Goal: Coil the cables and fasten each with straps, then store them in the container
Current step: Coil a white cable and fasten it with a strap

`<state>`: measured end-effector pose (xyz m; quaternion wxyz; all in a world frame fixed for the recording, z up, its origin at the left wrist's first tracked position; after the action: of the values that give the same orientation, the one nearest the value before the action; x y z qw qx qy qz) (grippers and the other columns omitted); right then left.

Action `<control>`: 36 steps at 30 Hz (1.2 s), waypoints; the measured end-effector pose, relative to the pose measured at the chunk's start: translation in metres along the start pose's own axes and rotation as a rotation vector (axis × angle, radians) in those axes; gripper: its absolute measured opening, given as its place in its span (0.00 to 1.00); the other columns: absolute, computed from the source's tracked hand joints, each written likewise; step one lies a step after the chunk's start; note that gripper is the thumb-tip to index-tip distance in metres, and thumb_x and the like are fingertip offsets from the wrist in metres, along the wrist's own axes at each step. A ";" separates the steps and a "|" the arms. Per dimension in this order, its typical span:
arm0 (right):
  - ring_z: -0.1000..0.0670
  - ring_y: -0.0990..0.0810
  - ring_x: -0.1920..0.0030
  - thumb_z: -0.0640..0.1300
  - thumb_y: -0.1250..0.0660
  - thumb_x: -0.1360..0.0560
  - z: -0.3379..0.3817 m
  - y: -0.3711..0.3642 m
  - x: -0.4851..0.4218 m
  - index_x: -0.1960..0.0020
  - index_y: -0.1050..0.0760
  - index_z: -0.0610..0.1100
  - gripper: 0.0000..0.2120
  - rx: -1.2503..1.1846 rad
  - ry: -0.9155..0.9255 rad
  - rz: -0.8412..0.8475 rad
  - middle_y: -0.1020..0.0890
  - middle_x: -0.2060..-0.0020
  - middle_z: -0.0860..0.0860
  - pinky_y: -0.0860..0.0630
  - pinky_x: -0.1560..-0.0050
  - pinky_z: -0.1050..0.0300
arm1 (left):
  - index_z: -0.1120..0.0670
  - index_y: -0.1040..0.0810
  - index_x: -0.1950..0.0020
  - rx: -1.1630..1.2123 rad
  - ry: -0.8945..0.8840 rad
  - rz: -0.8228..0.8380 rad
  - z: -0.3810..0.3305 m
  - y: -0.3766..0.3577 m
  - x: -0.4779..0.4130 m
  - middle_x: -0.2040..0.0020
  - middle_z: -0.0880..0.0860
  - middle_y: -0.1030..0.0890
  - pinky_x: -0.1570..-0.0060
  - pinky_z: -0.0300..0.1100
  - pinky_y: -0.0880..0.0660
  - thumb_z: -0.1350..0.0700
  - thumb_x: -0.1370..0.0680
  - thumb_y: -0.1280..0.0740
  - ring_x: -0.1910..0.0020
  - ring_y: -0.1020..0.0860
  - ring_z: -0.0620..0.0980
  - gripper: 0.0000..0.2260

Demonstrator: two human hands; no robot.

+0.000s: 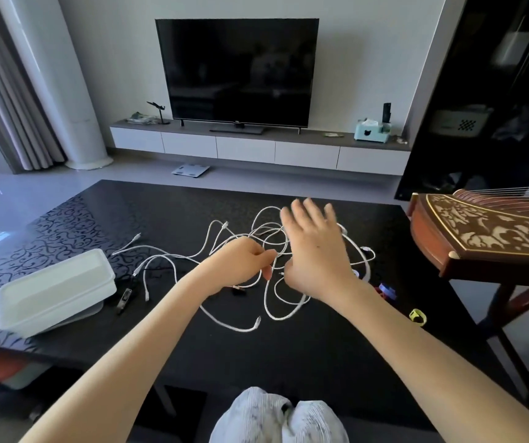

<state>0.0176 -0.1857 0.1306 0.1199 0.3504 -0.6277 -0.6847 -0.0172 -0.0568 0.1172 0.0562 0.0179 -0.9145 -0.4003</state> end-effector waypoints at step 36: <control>0.49 0.20 0.64 0.55 0.52 0.22 0.016 -0.026 0.075 0.48 0.22 0.48 0.21 -0.426 0.185 -0.015 0.18 0.65 0.51 0.24 0.61 0.51 | 0.45 0.25 0.41 0.746 -0.130 -0.438 -0.006 0.028 0.004 0.69 0.55 0.18 0.81 0.34 0.37 0.42 0.21 0.44 0.78 0.23 0.47 0.14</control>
<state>-0.0395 -0.2136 0.0809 0.2433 0.3831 -0.4525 -0.7676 -0.0198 -0.0430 0.1423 -0.0979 0.2050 -0.9728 -0.0453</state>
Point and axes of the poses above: each hand's wrist, its own x-axis away from the middle knuckle, its own y-axis out of the back of the hand, z = x × y, the point moved 3 cm from there along -x, towards the middle knuckle
